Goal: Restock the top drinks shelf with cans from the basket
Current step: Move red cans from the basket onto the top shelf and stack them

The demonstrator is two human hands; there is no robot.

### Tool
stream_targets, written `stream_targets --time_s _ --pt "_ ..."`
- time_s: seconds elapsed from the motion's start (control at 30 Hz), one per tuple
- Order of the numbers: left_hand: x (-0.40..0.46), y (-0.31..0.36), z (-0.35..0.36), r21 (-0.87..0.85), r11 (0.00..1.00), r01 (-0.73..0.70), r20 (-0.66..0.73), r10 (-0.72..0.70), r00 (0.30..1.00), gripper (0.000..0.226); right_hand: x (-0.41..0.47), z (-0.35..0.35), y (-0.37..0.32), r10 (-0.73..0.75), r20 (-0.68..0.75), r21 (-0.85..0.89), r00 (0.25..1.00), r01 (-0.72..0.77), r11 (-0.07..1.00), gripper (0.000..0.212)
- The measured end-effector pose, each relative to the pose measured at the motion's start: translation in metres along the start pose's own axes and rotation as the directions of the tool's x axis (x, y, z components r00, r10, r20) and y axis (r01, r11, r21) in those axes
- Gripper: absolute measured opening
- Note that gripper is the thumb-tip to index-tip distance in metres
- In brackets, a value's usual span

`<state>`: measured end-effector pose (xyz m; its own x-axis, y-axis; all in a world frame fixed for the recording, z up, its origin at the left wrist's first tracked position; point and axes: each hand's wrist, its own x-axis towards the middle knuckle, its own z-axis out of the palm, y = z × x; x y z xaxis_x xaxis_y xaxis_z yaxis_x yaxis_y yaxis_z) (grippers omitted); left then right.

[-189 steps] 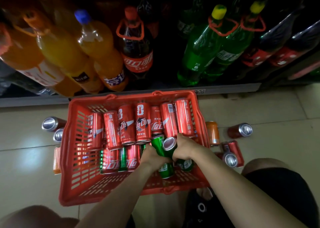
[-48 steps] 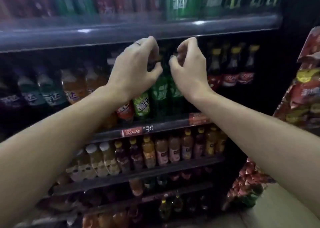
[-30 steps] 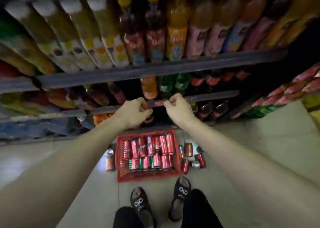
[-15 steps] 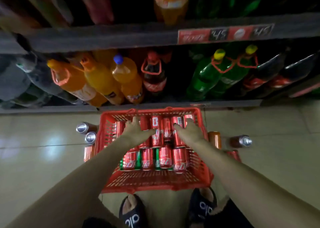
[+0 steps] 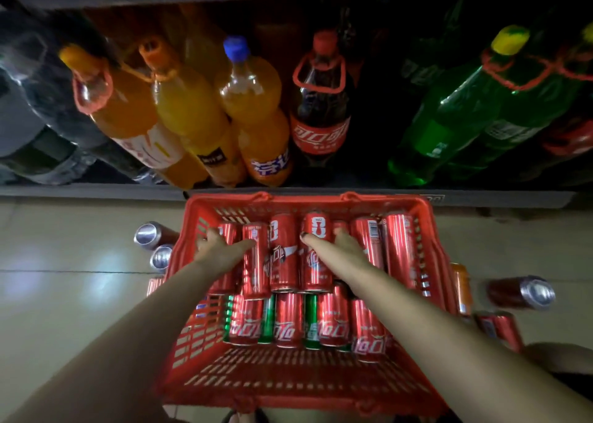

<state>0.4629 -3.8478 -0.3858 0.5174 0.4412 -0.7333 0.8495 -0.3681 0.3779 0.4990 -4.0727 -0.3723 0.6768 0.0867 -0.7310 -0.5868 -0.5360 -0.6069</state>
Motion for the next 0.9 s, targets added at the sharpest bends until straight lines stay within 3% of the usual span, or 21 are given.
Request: stream_targets --time_s 0.1,0.2,0.4,0.63,0.9 --pt "0.002 -0.01 0.001 -0.112 0.994 0.016 0.078 -0.007 0.997 0.106 0.002 0.004 -0.001 0.034 0.015 0.095 0.999 -0.035 0.995 0.034" --pt "0.003 -0.01 0.003 -0.105 0.994 0.009 0.095 0.001 0.995 0.113 0.005 0.012 -0.001 0.037 0.009 0.136 0.999 -0.038 0.99 0.032" --pt "0.004 -0.009 0.004 -0.027 1.0 -0.001 0.062 0.002 0.998 0.12 0.008 0.025 0.0 0.073 0.04 0.158 0.997 -0.078 0.984 0.064" --pt "0.006 -0.016 0.0 0.009 1.0 -0.013 0.085 0.012 0.996 0.123 0.014 0.027 0.003 0.026 0.078 0.227 0.997 -0.043 0.973 0.05" --pt "-0.01 -0.024 0.011 0.075 0.997 0.02 0.146 -0.031 0.989 0.112 0.018 0.043 0.007 0.008 0.133 0.319 0.991 -0.05 0.946 0.071"
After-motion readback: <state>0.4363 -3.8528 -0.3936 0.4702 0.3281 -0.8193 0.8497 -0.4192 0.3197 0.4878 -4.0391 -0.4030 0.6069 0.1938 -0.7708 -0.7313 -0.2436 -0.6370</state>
